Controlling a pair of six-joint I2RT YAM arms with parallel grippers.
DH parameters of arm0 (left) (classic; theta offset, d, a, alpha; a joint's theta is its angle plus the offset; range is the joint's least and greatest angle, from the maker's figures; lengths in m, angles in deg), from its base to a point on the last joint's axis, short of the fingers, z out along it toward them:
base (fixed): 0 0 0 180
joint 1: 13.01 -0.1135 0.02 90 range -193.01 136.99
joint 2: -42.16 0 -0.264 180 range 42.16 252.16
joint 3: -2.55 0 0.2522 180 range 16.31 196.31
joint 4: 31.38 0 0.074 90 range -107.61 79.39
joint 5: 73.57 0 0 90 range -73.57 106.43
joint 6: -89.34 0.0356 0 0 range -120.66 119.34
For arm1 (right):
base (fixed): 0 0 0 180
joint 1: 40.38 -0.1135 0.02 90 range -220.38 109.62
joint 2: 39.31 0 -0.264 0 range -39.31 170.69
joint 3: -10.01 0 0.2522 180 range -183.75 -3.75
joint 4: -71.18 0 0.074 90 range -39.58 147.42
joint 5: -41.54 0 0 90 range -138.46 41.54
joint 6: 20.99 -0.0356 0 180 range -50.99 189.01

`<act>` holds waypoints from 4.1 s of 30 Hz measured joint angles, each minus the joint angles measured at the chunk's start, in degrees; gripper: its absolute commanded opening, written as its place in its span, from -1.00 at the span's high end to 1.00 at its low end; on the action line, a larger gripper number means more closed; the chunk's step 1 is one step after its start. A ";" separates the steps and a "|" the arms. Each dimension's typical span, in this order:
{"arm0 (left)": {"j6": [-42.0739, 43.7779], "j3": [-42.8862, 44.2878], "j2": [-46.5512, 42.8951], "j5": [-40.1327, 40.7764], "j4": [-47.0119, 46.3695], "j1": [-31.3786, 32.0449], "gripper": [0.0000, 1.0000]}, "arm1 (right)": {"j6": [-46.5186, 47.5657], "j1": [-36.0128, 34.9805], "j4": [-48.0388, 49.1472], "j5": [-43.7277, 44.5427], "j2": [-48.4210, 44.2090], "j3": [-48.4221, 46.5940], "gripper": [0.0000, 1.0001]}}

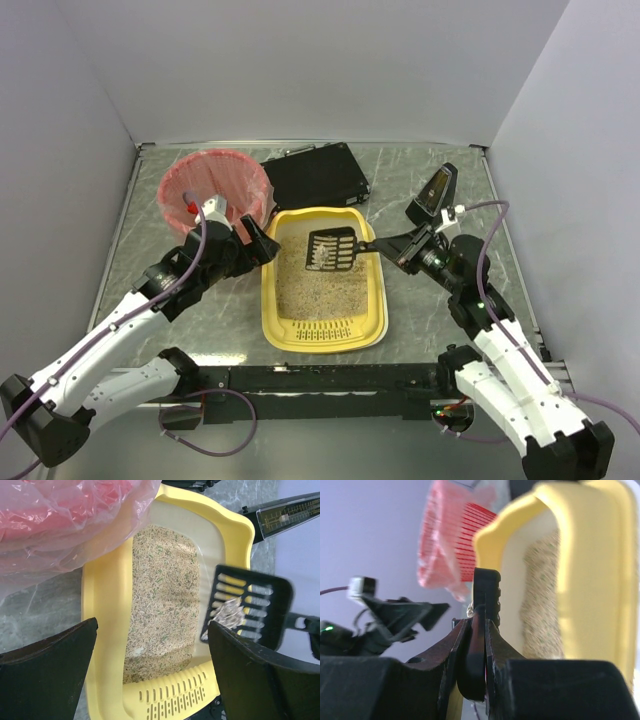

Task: Clean the litter box

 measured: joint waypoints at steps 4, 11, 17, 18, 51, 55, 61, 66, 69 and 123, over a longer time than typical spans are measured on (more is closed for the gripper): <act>-0.13 0.04 0.02 0.09 0.52 0.00 -0.93 | 1.14 0.44 0.81 -0.63 2.56 -1.79 1.00; -0.81 -0.02 -1.79 0.90 1.57 0.00 -0.94 | 3.08 0.81 -4.44 -0.61 2.82 -2.60 1.00; -1.07 -0.81 -2.54 1.95 3.21 0.00 -0.94 | 1.05 0.85 -4.55 -2.25 6.49 -7.04 1.00; -1.05 -0.81 -2.29 2.25 3.74 0.00 -0.93 | 0.92 0.85 -4.70 -2.62 7.80 -8.63 1.00; -1.95 0.92 -5.40 8.68 13.25 -0.48 -0.93 | 13.60 -17.29 -14.69 6.56 74.90 -90.18 1.00; -2.16 0.92 -5.99 8.61 13.62 -0.52 -0.93 | 23.19 -19.63 -14.75 10.27 75.67 -88.28 1.00; -3.08 0.92 -6.93 8.28 13.55 -0.57 -0.93 | 42.88 -24.83 -8.92 16.06 74.58 -85.31 1.00; -3.50 0.90 -7.50 8.09 13.57 -0.59 -0.94 | 58.60 -28.81 -3.67 17.27 73.29 -81.70 1.00; -3.54 0.90 -8.04 7.96 13.55 -0.59 -0.93 | 65.83 -30.99 -1.62 19.41 73.24 -80.70 1.00; -0.39 -3.28 -4.52 -1.70 3.76 -1.07 -0.93 | 21.55 -34.05 -71.30 61.13 72.06 -88.83 1.00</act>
